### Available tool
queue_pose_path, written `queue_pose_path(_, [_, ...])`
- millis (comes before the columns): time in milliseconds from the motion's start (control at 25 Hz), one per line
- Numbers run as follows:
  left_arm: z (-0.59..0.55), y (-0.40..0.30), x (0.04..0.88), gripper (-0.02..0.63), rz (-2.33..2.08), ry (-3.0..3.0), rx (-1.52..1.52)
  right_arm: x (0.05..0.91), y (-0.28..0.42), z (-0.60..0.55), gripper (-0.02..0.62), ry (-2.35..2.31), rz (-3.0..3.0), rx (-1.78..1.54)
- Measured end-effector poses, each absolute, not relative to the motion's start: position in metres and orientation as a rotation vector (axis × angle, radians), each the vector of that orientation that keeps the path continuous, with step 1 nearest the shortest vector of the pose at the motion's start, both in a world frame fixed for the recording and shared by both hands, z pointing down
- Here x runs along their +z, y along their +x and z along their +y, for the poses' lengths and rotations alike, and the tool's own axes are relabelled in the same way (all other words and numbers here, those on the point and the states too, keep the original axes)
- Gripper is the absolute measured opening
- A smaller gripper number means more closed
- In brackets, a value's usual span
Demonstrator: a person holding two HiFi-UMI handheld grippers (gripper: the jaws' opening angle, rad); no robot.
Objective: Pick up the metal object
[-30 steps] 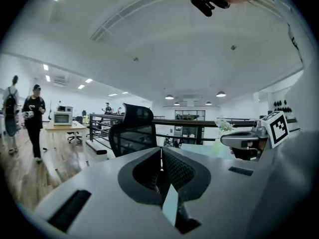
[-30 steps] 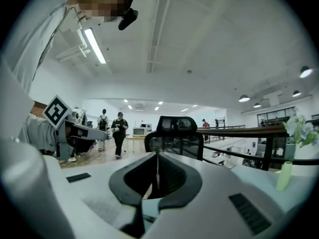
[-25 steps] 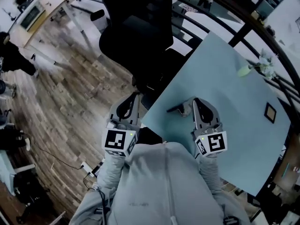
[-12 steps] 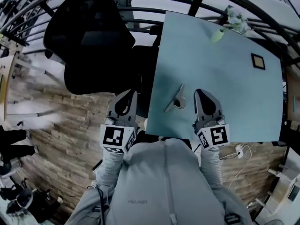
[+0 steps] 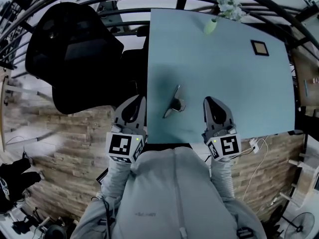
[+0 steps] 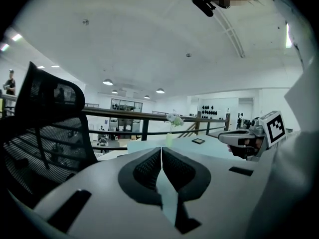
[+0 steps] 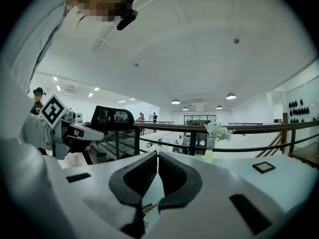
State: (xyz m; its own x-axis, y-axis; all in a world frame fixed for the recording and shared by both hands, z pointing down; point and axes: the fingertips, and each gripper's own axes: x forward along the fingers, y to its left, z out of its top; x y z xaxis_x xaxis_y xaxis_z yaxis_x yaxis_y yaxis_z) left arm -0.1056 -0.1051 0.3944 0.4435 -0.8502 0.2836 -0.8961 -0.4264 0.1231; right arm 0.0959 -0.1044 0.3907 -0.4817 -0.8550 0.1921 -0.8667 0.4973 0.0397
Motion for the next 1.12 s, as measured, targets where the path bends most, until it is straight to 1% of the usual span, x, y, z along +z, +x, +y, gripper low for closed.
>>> queue_pose_path(280, [-0.108,-0.083,0.394,0.029,-1.489,2.462,0.263,0.395,0.113,-0.106,0.025,1.484,-2.537,0.096])
queue_pose_path(600, [-0.110,-0.077,0.392,0.029,-1.502,2.464,0.248,0.399,0.116,-0.107,0.029,1.439,-2.575,0.156])
queue_pose_path(640, [-0.110,-0.077,0.392,0.029,-1.503,2.464,0.247,0.398,0.116,-0.107,0.040,1.436,-2.581,0.163])
queue_pose_path(720, [-0.111,-0.077,0.391,0.029,-1.505,2.463,0.247,0.397,0.115,-0.108,0.097,1.423,-2.594,0.179])
queue_pose_path(760, [-0.111,-0.077,0.391,0.029,-1.506,2.462,0.247,0.397,0.115,-0.109,0.115,1.415,-2.599,0.184])
queue_pose_path(920, [-0.113,-0.075,0.391,0.029,-1.502,2.466,0.249,0.397,0.113,-0.109,0.165,1.379,-2.612,0.194])
queue_pose_path(1120, [-0.116,-0.073,0.393,0.029,-1.496,2.467,0.251,0.400,0.109,-0.112,0.211,1.346,-2.630,0.221])
